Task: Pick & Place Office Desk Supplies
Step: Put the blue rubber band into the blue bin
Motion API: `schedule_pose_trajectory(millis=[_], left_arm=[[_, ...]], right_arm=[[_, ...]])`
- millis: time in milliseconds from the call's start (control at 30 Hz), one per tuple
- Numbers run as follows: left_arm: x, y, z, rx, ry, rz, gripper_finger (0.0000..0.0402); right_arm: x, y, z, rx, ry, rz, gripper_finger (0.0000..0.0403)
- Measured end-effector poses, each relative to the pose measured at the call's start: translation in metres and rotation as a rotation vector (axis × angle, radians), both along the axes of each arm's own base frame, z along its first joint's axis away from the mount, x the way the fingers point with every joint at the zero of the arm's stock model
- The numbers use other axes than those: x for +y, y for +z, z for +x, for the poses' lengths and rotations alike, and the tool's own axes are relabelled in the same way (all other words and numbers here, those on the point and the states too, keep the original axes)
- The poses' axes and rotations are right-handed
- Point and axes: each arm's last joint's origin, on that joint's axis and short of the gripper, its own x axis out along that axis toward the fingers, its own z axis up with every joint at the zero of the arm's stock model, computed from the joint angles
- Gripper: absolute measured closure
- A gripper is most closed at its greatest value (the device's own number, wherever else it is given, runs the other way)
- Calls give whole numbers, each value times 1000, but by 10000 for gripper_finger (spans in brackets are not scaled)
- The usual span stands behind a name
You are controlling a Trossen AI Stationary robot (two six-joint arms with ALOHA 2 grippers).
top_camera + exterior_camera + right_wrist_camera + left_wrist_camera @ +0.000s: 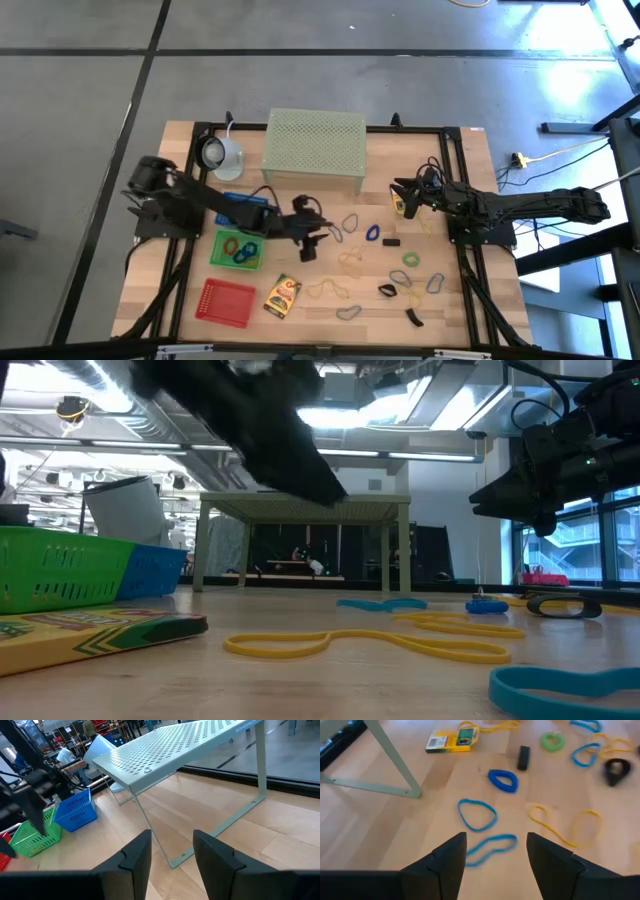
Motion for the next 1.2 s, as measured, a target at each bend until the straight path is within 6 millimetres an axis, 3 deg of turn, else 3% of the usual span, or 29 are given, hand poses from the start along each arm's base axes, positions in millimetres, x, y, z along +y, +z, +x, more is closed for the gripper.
schedule_pose_trajectory(millis=[133, 367, 567, 767, 900, 1200], left_arm=[[12, -30, 15, 26, -4, -12, 200], [28, -74, 24, 119, -5, -32, 199], [36, -90, 29, 130, -16, -47, 203], [40, -93, 31, 131, -20, -67, 214], [39, -95, 30, 148, -57, -98, 249], [31, -95, 29, 142, -91, -106, 378]], right_arm=[[0, 0, 0, 0, 0, 0, 257], [0, 0, 0, 0, 0, 0, 257], [0, 0, 0, 0, 0, 0, 257], [0, 0, 0, 0, 0, 0, 257], [0, 0, 0, 0, 0, 0, 256], [0, 0, 0, 0, 0, 0, 256]])
